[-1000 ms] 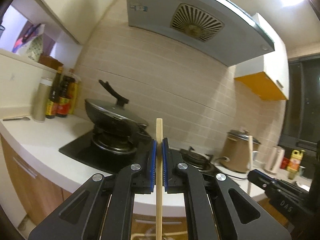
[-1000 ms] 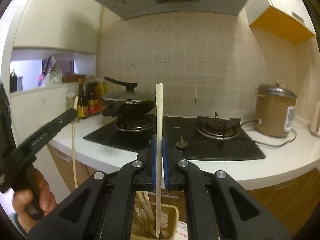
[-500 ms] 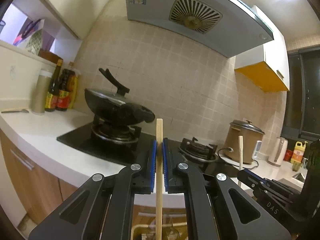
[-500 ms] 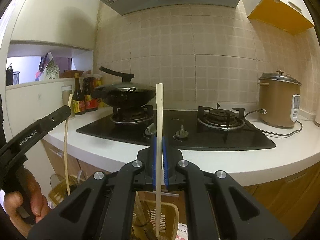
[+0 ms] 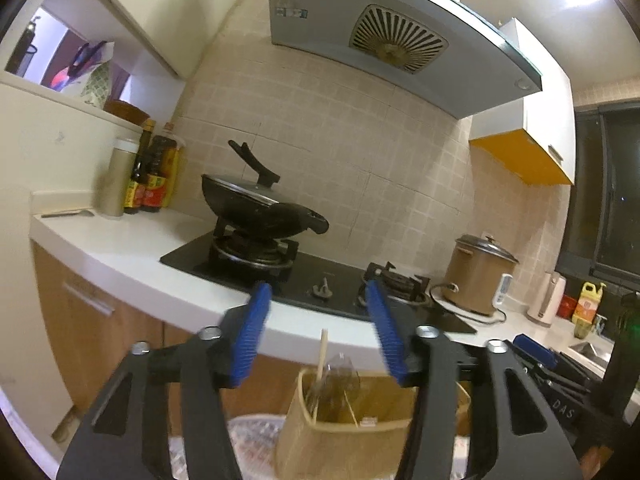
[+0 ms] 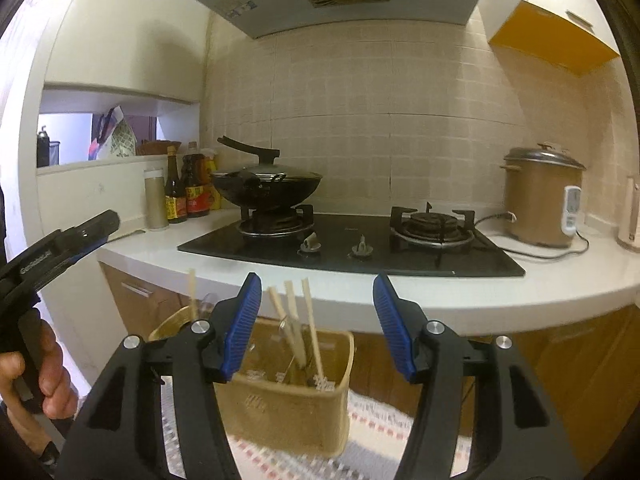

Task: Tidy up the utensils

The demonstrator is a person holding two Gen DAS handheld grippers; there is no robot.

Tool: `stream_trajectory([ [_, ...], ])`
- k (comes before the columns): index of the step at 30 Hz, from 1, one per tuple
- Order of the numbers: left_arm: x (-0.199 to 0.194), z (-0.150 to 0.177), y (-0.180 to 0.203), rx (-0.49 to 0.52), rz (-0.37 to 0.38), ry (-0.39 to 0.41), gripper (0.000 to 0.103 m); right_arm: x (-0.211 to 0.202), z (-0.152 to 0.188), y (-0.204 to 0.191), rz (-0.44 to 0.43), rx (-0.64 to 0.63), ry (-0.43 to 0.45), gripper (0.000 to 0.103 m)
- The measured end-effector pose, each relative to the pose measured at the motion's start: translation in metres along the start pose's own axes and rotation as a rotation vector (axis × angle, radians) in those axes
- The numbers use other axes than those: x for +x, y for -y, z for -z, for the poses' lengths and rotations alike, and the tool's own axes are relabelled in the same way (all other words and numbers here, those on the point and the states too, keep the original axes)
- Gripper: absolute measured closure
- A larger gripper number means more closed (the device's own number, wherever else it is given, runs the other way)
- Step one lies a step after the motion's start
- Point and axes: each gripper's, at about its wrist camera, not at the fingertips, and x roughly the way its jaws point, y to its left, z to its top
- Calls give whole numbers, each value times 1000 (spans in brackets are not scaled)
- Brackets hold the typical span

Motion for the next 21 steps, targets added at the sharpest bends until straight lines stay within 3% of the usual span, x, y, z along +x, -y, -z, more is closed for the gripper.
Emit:
stream_trajectory([
  [4,-37,3,9,54,-7,-8,42,-35,5,-12,5,-10,-1,42],
  [7,-69,10,18,98,-1,-11,35,-61,13,-23,10,-22,5,39],
  [14,-114,35,31,123,21,-51,24,-108,42,-36,29,-16,-15,32],
  [21,-145,78,45,198,-74,-58,15,-129,75,-26,91,51,-51,25],
])
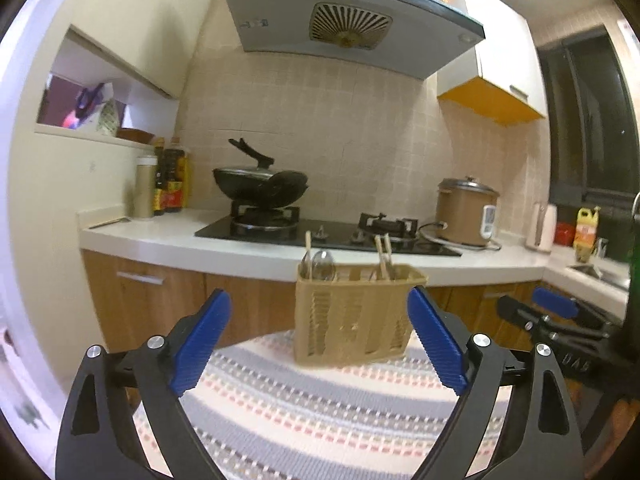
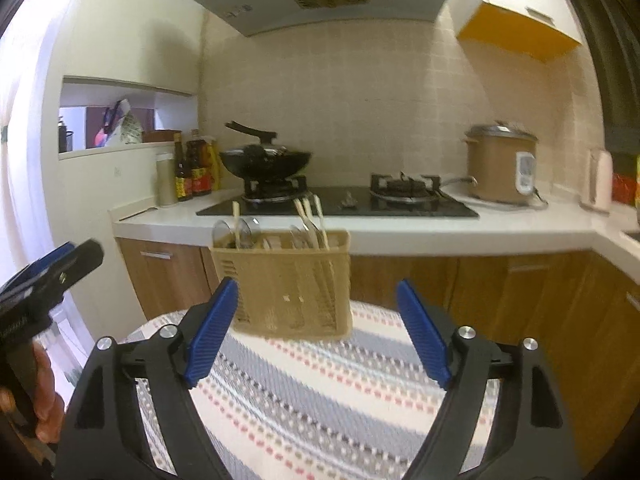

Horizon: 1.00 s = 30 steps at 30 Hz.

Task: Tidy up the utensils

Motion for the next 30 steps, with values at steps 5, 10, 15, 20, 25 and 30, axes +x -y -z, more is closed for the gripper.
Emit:
stream_trajectory([
  [5,3,30,11,34,-67,32,12,-7,27,2,88,13,64,24],
  [10,8,49,20,86,-101,50,10,-4,37,0,112,3,95,21],
  [15,14,52,14,82,-102,24,10,0,42,-3,142,-44,99,19],
  [20,16,52,4,13,-94,8,10,4,45,-4,137,-51,79,17],
  [25,21,55,9,33,-89,-10,9,5,48,-13,140,-100,82,16],
  [30,19,58,17,90,-120,9,8,1,48,-12,159,-98,103,14],
])
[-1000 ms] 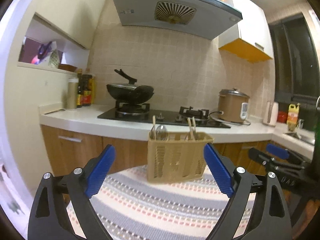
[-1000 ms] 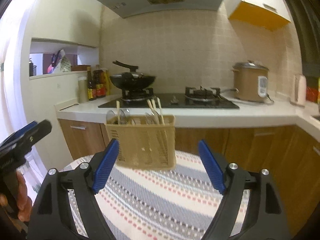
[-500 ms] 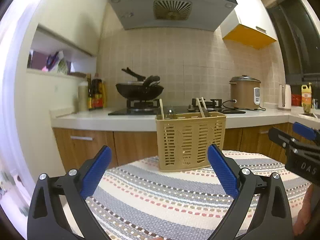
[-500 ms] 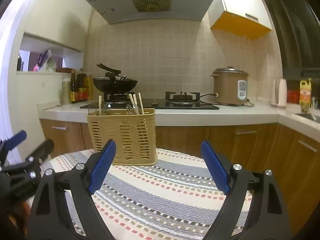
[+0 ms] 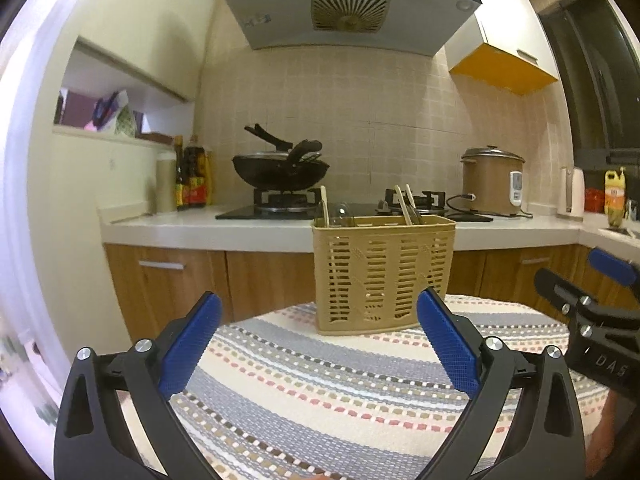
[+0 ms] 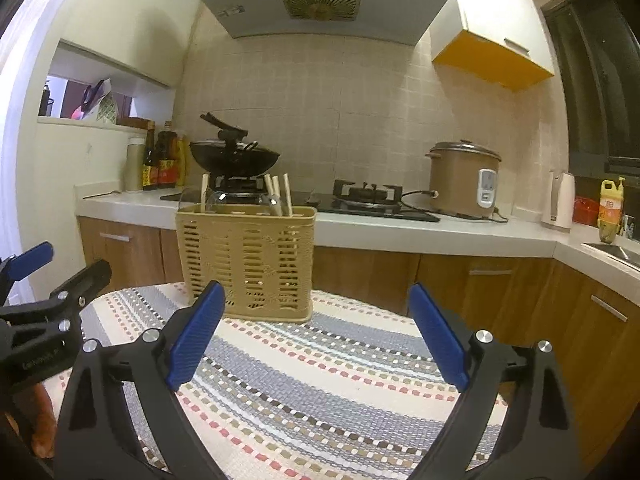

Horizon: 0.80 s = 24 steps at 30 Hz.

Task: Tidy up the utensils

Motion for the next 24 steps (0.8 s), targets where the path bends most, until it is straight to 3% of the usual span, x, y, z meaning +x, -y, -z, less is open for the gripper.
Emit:
stream_trajectory([
  [12,3,1,1,16,-13,-17,8,5,-1,14,23,62,-26,10],
  [24,14,3,-27,-133,14,-89,8,4,-1,12,32,41,-11,8],
])
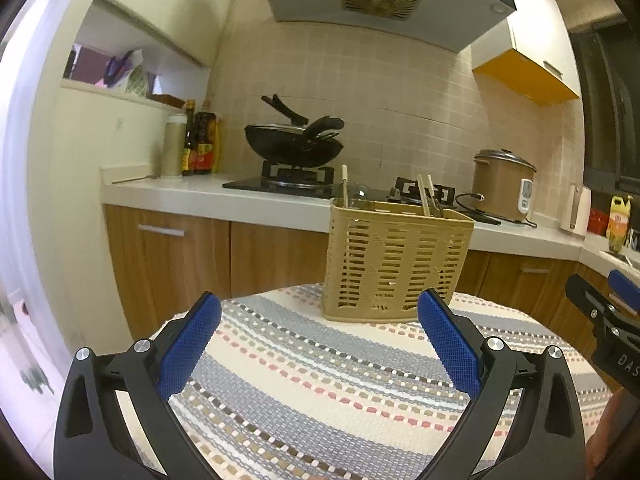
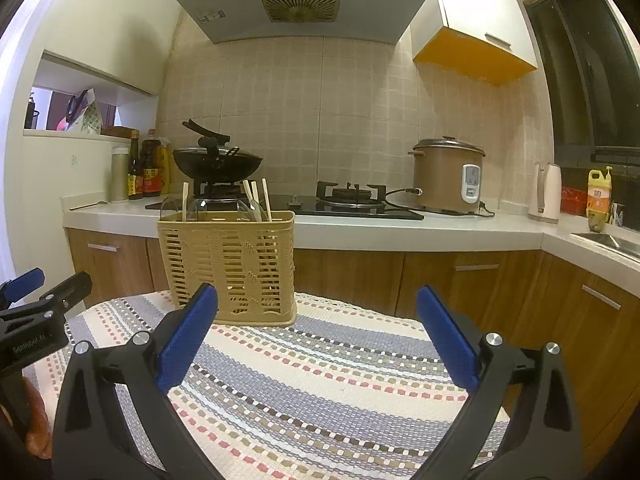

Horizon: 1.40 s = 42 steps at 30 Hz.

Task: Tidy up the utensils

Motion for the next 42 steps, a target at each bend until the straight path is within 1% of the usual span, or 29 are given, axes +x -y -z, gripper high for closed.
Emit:
stream_trajectory([
  [6,-3,-1,2,7,-2,10,8,-2,0,2,-3,10,0,8],
  [38,-2,-1,2,0,-3,-3,8,-1,1,-3,-15,5,-11,8],
  [42,-4,2,7,33,-19,10,8,0,1,-2,-28,15,-16,8],
])
